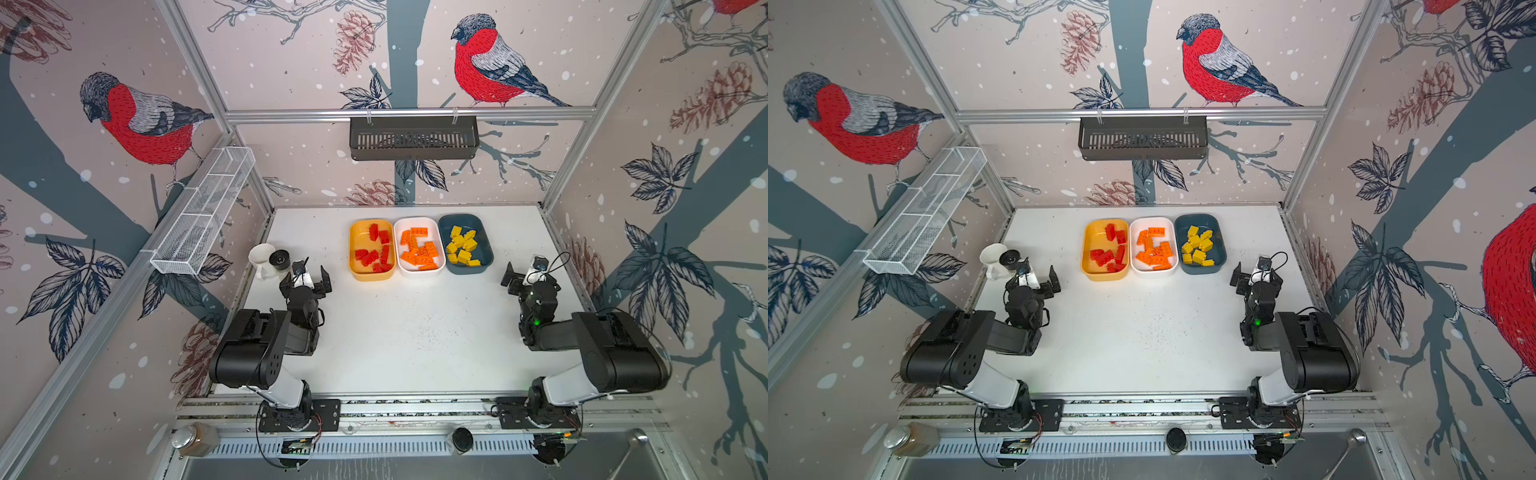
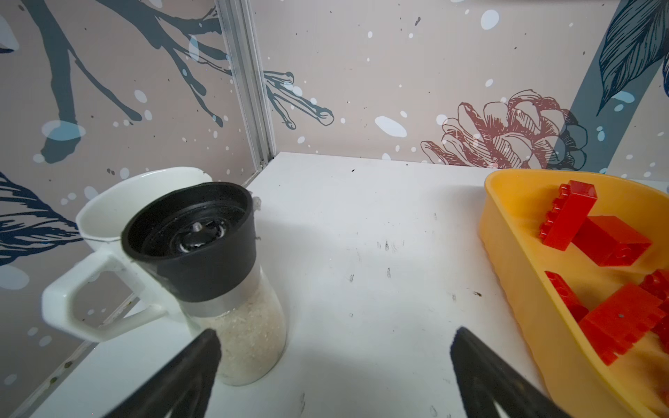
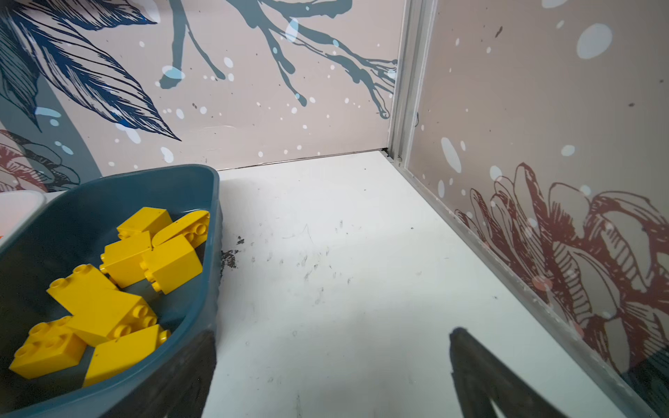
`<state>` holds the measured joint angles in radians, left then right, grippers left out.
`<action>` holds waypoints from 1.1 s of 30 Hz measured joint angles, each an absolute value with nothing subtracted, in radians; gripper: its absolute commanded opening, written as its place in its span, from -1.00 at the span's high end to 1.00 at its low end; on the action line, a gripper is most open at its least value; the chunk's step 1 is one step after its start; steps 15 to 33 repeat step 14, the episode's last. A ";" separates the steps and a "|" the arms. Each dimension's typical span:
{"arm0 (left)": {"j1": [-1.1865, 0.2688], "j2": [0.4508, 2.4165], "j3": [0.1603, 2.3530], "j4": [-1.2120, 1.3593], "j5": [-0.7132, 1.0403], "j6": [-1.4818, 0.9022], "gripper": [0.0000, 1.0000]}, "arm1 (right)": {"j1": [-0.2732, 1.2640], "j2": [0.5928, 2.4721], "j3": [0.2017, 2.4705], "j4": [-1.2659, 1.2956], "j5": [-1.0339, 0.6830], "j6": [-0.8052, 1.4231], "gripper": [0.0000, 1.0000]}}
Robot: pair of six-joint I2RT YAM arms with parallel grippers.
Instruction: Sort the legos into containers by color
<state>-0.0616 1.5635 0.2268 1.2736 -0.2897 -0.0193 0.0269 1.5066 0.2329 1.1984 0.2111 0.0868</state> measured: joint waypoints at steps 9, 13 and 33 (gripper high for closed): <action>-0.067 1.563 0.223 1.274 -0.299 -0.019 -0.98 | 0.031 1.509 0.237 1.196 0.213 0.087 -0.99; -0.067 1.563 0.223 1.274 -0.300 -0.019 -0.98 | 0.026 1.512 0.243 1.185 0.212 0.087 -0.99; -0.067 1.563 0.223 1.274 -0.300 -0.019 -0.98 | 0.026 1.510 0.241 1.185 0.212 0.087 -0.99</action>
